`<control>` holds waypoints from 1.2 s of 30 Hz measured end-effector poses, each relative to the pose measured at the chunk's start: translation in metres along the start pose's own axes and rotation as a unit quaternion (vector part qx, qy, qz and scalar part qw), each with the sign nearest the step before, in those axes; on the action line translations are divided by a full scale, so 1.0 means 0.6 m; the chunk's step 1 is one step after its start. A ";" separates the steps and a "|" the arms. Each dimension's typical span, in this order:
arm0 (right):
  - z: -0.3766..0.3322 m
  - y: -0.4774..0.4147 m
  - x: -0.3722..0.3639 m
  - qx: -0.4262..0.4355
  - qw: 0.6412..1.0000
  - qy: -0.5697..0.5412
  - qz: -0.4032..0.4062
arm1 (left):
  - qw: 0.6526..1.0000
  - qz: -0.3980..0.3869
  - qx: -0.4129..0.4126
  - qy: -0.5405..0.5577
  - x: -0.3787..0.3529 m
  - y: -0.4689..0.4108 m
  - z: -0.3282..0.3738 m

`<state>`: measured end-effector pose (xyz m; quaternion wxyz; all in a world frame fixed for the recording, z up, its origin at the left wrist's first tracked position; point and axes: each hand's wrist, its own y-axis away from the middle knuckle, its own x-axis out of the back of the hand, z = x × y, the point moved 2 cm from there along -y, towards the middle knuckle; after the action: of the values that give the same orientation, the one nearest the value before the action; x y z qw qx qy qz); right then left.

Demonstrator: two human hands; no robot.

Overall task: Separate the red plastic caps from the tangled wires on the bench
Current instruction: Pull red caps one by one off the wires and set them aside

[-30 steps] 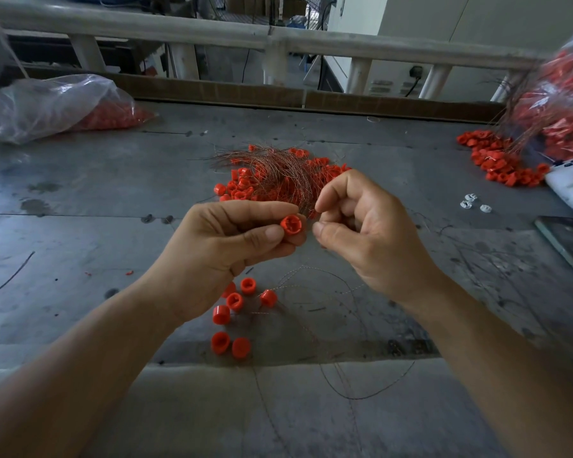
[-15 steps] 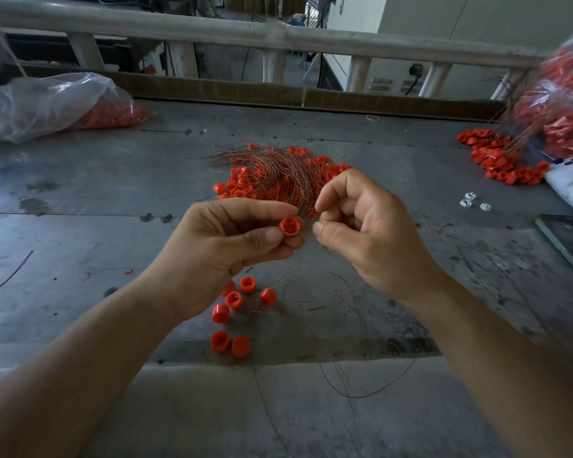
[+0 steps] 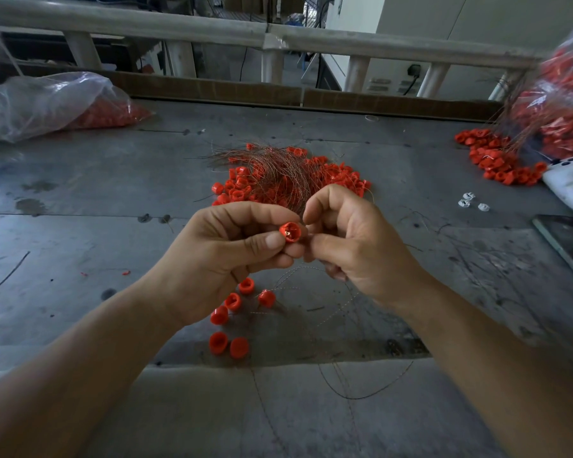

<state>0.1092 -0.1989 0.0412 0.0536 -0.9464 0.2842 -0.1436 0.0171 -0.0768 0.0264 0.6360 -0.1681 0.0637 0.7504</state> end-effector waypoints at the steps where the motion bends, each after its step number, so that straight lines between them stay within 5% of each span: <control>1: 0.001 0.000 0.000 -0.006 1.000 0.002 0.001 | 1.000 -0.004 0.001 0.001 0.000 0.000 0.000; 7: 0.007 -0.006 0.020 -0.008 0.998 0.067 0.002 | 1.000 -0.004 0.013 0.019 0.001 -0.002 -0.002; 12: 0.042 -0.032 0.105 -0.010 0.954 0.201 0.222 | 0.998 0.034 0.019 0.042 0.003 -0.002 -0.001; 14: 0.060 -0.040 0.126 -0.027 0.932 0.258 0.252 | 0.998 0.042 0.023 0.044 0.002 -0.002 -0.002; 20: 0.098 -0.059 0.116 -0.047 0.901 0.386 0.192 | 0.997 0.054 0.026 0.047 0.002 -0.002 -0.001; 36: 0.117 -0.071 0.101 -0.039 0.885 0.437 0.156 | 0.998 0.048 0.027 0.036 0.000 -0.002 -0.005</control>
<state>0.2012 -0.1958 -0.0033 -0.0909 -0.7326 0.4278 -0.5216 0.0187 -0.0775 0.0240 0.6006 -0.1747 0.1152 0.7717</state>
